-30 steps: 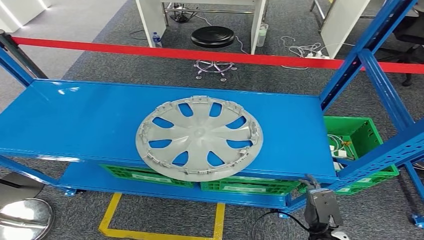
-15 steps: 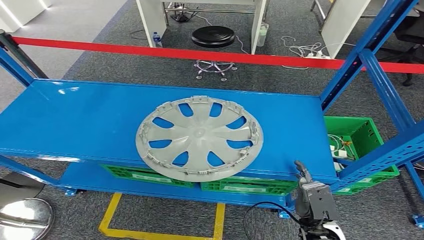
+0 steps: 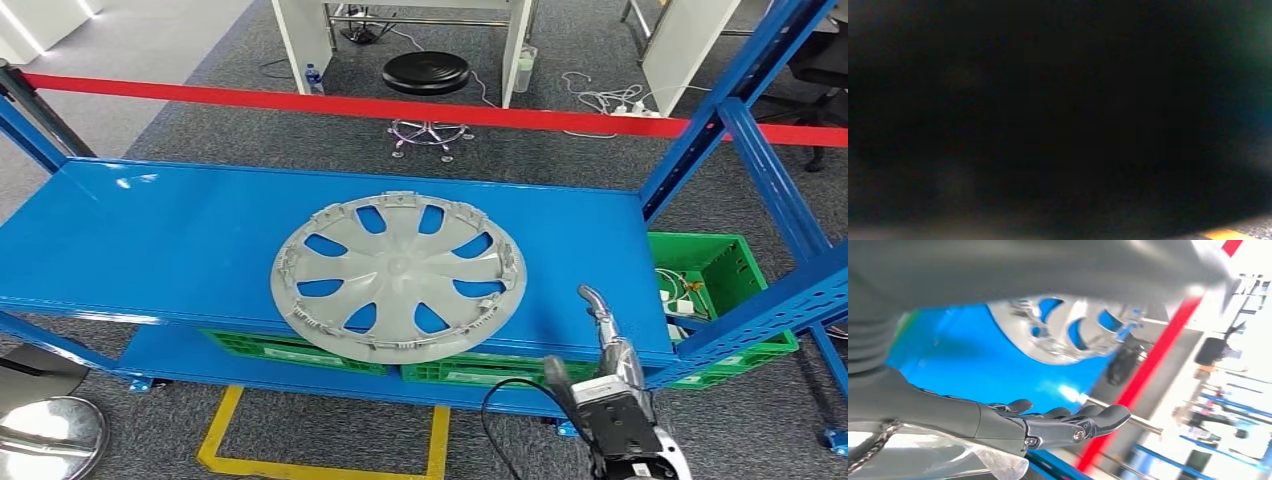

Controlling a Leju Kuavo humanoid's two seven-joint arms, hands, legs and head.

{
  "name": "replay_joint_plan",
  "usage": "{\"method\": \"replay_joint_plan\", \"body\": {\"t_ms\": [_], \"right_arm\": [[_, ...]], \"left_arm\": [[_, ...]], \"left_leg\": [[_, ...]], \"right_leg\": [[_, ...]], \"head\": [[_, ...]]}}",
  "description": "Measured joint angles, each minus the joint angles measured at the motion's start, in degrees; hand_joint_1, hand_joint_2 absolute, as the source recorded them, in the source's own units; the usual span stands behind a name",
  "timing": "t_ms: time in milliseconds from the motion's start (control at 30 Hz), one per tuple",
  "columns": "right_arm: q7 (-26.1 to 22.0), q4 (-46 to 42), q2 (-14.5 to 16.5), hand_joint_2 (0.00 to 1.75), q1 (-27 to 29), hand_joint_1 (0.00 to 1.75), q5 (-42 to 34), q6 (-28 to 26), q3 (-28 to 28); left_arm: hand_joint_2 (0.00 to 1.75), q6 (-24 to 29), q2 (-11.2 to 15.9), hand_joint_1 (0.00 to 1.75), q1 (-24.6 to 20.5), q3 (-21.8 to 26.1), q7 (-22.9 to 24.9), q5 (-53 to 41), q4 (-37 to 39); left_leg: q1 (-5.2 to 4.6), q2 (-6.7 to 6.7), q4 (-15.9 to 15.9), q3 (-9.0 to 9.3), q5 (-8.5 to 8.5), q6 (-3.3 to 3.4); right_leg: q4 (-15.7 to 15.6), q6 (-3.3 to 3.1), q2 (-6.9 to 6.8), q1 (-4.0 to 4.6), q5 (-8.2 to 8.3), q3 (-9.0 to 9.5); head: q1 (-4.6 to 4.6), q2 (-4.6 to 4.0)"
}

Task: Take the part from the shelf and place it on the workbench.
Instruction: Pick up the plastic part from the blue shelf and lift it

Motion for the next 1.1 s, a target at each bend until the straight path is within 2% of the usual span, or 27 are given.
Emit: {"method": "replay_joint_plan", "body": {"t_ms": [267,467,533,567,600,700,733,800,900,1100], "right_arm": [[1.45,-0.50,-1.70,1.75,-3.82,0.00,15.09,-5.28,5.01],[1.64,0.70,-3.41,1.75,-6.38,0.00,17.35,-7.17,7.20],[1.07,1.09,-3.86,1.75,-6.68,0.00,17.66,-8.21,7.75],[0.73,1.36,-4.09,1.75,-6.79,0.00,18.06,-9.26,8.21],[0.50,1.72,-4.31,1.75,-7.03,0.00,18.63,-10.58,8.81],[0.80,3.87,-5.75,1.75,-9.52,0.00,20.04,-13.97,11.52],[0.85,4.86,-6.38,1.75,-10.75,0.00,20.14,-14.64,12.49],[0.80,6.97,-7.27,1.75,-12.96,0.00,20.18,-15.42,14.05],[0.76,9.55,-7.73,1.75,-14.98,0.00,20.30,-15.55,15.46],[1.90,11.86,-7.73,1.75,-16.07,0.00,21.91,-15.31,17.41]], "left_arm": [[0.00,3.89,1.15,0.00,0.28,-2.00,0.00,0.16,0.16],[0.00,4.19,1.17,0.00,0.77,-1.60,-0.06,0.02,0.15],[0.00,6.36,0.41,0.00,0.66,-1.43,-2.34,2.05,1.83],[0.00,8.75,-1.05,0.00,0.18,-1.28,-6.01,4.73,5.01],[0.00,11.58,-3.49,0.00,-0.70,-1.00,-11.80,8.67,10.23],[0.00,17.62,-13.08,0.00,-4.60,0.49,-32.75,21.52,30.22],[0.00,18.30,-15.64,0.00,-5.83,1.17,-37.88,24.56,35.80],[0.00,18.66,-19.81,0.00,-7.87,2.53,-44.87,28.58,45.54],[0.00,18.76,-23.66,0.00,-9.28,3.63,-49.16,29.92,54.73],[0.00,17.42,-26.37,0.00,-10.65,2.39,-48.34,27.06,60.00]], "left_leg": [[0.00,0.00,0.00,0.00,0.00,0.00],[0.00,-0.02,0.00,-0.01,0.00,0.00],[-0.06,-0.02,0.00,0.01,0.00,0.00],[-0.15,-0.02,-0.02,0.01,0.01,0.02],[-0.24,-0.02,-0.04,0.02,0.03,0.04],[-0.29,0.01,-0.07,0.02,0.05,0.08],[-0.28,0.02,-0.07,0.04,0.06,0.09],[-0.30,0.03,-0.06,0.06,0.08,0.12],[-0.31,0.03,-0.05,0.07,0.09,0.13],[-0.30,0.00,-0.05,0.03,0.08,0.13]], "right_leg": [[0.01,0.00,-0.01,0.02,0.00,0.03],[0.01,0.00,-0.04,0.01,0.00,0.04],[-0.01,0.01,-0.04,-0.06,0.00,0.02],[-0.01,0.02,-0.04,-0.15,0.01,0.00],[-0.01,0.02,-0.04,-0.24,0.01,-0.02],[-0.01,0.08,0.04,-0.31,0.06,-0.02],[-0.01,0.12,0.08,-0.31,0.08,-0.02],[-0.02,0.18,0.08,-0.33,0.13,-0.02],[-0.02,0.23,0.10,-0.34,0.16,-0.02],[-0.02,0.23,0.01,-0.33,0.14,-0.03]], "head": [[0.00,0.00],[0.01,0.00],[0.02,0.00],[-0.02,0.00],[-0.02,0.00],[0.05,0.00],[0.05,0.00],[0.01,0.00],[0.01,0.00],[-0.01,0.00]]}}
